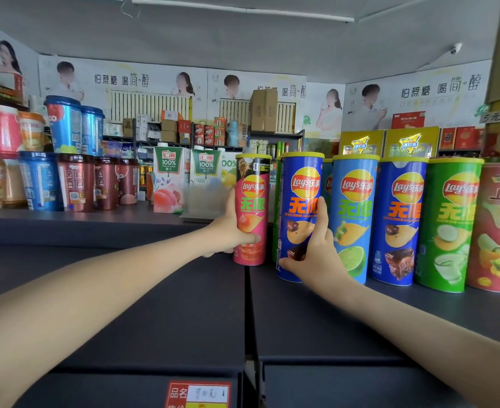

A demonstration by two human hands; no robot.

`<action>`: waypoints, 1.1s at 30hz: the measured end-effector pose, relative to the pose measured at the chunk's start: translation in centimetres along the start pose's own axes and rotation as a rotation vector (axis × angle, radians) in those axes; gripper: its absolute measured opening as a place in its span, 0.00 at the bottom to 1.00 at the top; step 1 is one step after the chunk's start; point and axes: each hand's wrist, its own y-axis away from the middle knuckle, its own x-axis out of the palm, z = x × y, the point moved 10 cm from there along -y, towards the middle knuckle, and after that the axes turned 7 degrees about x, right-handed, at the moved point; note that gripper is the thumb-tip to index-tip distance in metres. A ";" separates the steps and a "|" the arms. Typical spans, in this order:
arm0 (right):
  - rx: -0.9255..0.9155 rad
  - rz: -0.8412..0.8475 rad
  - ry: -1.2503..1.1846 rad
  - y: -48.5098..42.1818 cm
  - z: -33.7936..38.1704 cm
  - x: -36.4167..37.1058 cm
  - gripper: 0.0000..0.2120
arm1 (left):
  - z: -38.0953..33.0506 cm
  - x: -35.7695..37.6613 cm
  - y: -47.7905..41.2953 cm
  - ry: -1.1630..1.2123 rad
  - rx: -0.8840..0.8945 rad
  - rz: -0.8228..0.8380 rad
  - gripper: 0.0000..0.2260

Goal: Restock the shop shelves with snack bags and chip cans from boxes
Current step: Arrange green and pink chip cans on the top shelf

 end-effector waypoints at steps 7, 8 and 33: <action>0.015 0.008 -0.003 0.3 0.1 -0.2 0.60 | -0.7 0.5 1.1 -0.031 -0.038 -0.013 0.52; 0.016 0.006 0.005 0.3 0.2 -0.3 0.59 | -1.0 0.5 1.3 -0.050 -0.036 -0.028 0.53; -0.228 0.248 -0.313 22.5 10.6 -3.7 0.17 | -13.1 1.6 37.0 -0.024 -0.205 -0.781 0.12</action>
